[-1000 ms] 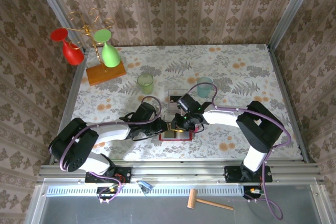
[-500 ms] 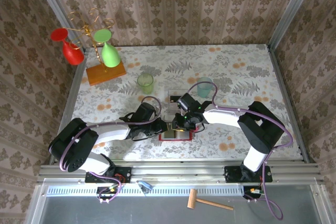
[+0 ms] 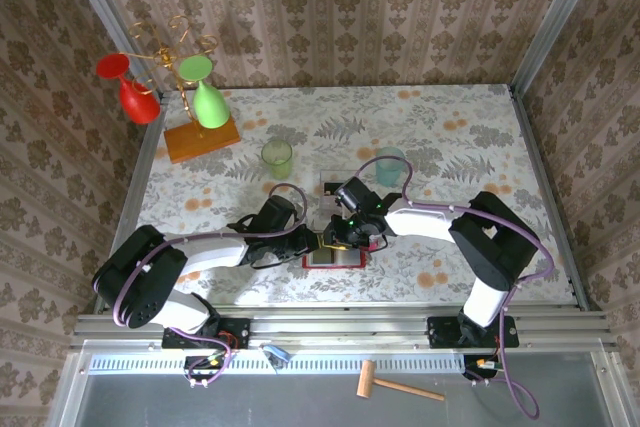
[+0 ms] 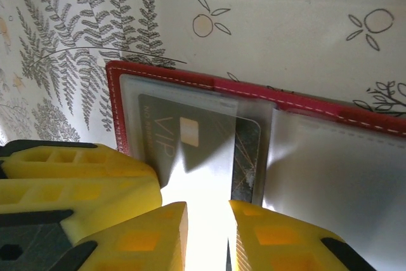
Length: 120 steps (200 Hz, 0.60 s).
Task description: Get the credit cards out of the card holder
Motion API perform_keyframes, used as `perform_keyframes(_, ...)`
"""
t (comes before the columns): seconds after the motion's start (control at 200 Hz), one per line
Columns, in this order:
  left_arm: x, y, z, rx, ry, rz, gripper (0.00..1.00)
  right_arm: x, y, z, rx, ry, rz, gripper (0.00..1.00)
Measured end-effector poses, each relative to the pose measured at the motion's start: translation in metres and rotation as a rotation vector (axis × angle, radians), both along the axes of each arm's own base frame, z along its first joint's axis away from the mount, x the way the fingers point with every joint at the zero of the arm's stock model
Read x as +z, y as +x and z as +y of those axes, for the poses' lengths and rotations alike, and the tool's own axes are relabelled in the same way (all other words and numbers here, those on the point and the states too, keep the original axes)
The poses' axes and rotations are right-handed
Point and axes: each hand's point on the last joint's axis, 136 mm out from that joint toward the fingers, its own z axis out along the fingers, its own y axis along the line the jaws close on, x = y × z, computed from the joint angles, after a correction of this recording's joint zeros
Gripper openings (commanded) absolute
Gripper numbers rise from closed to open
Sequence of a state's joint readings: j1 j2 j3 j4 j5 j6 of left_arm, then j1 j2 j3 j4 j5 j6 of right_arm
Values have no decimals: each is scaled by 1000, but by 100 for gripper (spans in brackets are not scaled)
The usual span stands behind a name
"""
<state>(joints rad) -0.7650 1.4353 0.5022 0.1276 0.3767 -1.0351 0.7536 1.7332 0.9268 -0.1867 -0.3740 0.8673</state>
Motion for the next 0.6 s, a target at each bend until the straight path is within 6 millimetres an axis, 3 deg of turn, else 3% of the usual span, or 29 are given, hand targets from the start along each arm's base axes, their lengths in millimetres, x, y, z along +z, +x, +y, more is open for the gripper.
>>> perform_keyframes(0.6,0,0,0,-1,0,0,16,-6,-3,-8,10,-52,1,27)
